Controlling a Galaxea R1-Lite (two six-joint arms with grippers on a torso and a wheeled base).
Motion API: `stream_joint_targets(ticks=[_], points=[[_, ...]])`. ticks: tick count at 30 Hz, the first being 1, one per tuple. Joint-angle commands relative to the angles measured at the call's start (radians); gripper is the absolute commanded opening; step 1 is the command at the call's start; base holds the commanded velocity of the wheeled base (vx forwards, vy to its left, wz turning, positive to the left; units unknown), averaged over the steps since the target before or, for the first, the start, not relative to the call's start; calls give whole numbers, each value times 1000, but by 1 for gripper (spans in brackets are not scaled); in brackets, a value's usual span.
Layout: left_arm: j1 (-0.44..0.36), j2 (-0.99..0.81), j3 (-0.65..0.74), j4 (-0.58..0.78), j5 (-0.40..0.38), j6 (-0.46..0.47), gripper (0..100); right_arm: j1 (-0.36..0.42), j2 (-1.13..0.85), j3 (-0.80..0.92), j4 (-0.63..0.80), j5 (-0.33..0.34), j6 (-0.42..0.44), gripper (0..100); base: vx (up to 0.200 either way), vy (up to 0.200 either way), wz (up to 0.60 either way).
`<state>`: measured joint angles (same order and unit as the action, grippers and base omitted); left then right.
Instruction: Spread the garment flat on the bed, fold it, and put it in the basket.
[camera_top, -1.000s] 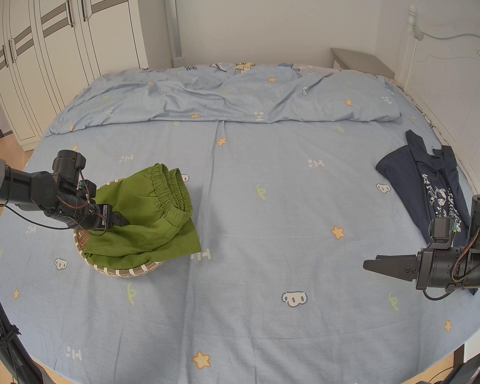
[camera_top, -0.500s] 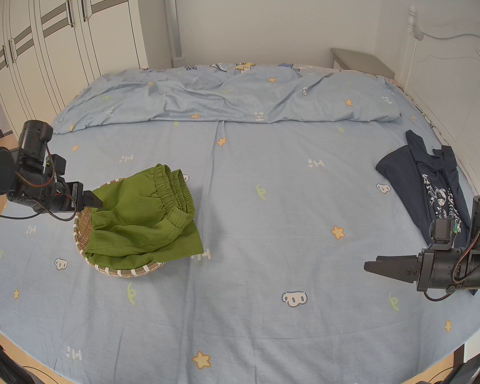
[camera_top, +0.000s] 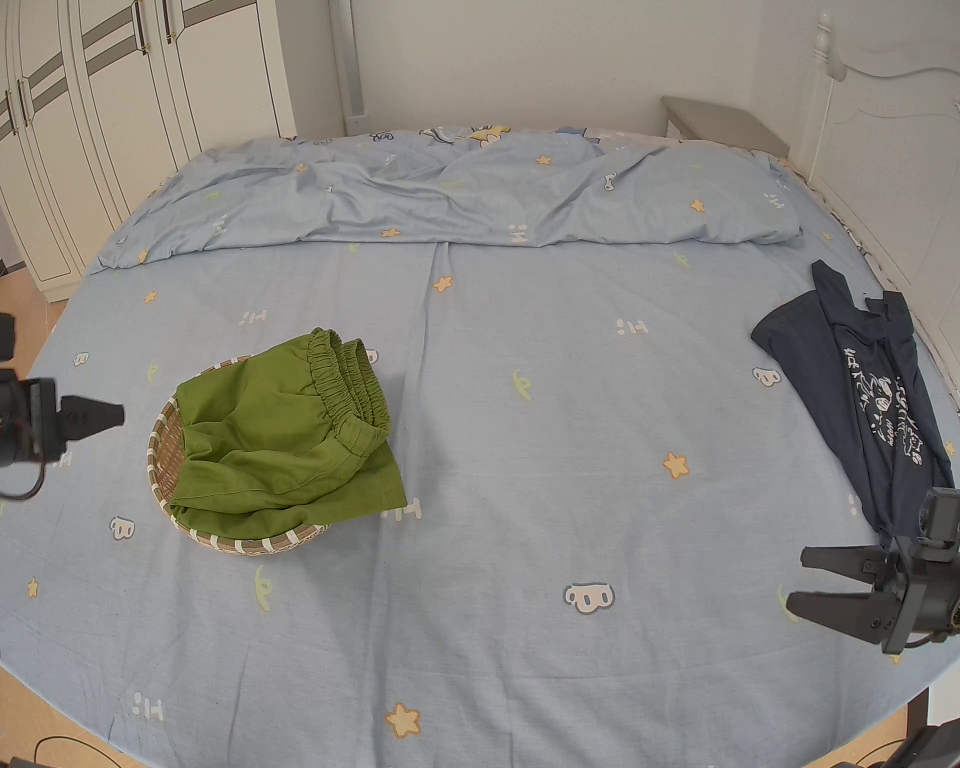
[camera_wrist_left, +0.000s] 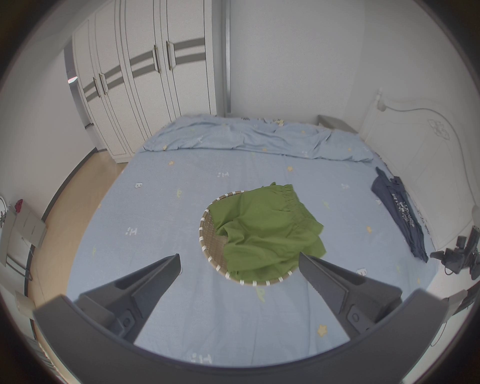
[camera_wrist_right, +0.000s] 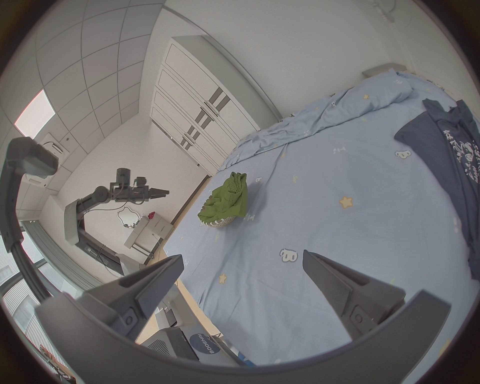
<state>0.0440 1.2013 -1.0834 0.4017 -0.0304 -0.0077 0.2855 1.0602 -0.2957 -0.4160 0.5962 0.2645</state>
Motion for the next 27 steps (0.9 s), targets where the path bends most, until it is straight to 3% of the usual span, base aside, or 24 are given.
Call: stream_joint_targets(ticks=[1, 3, 7, 14, 22, 25, 27], points=[[-15, -617, 295, 63, 9, -8, 100, -49, -433, 101, 160, 11, 2, 100, 0, 0, 0], [-4, -743, 339, 187, 4, -11, 100, -26, -621, 72, 341, 11, 30, 100, 0, 0, 0], [-23, -868, 376, 263, -5, -21, 100, -35, -760, 35, 526, 8, 35, 100, 0, 0, 0], [-21, -922, 502, 263, -14, -137, 100, -86, -859, 46, 583, 1, 38, 100, 0, 0, 0], [-43, -1068, 695, 198, -13, -190, 100, -120, -965, 67, 657, -4, 32, 100, 0, 0, 0], [-50, -1131, 778, 123, -8, -192, 100, -120, -970, 70, 668, -62, 33, 100, 0, 0, 0], [-49, -1161, 861, -3, 4, -192, 100, -118, -968, 95, 664, -180, 30, 100, 0, 0, 0]])
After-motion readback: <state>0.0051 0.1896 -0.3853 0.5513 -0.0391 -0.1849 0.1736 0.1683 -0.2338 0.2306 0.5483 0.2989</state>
